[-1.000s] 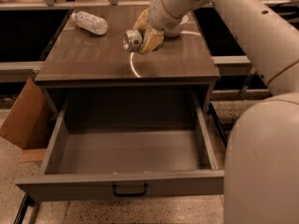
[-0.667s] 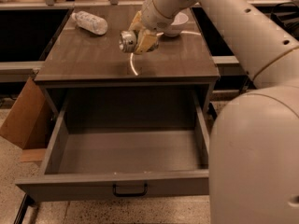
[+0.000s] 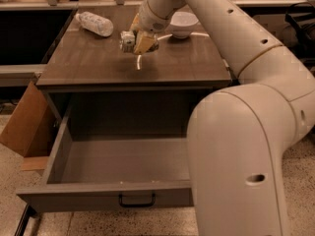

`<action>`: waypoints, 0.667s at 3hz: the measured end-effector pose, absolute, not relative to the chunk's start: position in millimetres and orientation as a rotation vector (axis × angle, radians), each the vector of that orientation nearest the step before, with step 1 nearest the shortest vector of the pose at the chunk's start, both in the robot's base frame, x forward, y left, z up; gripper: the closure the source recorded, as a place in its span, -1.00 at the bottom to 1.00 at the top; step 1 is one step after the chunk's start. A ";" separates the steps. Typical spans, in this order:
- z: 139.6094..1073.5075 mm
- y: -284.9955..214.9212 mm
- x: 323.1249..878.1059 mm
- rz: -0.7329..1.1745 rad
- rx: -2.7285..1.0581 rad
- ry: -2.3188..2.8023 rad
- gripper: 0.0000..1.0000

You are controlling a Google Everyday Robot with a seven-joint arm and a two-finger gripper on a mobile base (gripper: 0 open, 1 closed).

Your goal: Pick 7up can from top drawer and place on counter

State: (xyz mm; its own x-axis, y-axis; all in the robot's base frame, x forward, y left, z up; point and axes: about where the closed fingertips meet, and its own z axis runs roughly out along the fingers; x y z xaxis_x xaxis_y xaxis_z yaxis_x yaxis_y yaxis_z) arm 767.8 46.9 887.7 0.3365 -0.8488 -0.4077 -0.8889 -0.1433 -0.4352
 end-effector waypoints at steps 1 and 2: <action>881.9 51.3 778.1 0.079 -1.994 1.556 -0.77; 876.7 54.5 785.8 0.079 -1.999 1.581 -1.00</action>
Offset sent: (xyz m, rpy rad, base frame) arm 0.0349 0.0055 -0.0039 -0.0466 0.0400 -0.0549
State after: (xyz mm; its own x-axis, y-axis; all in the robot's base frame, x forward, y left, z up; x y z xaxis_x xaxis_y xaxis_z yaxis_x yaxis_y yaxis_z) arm 785.8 54.5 876.7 0.2945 -0.8724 -0.3903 -0.9068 -0.1261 -0.4022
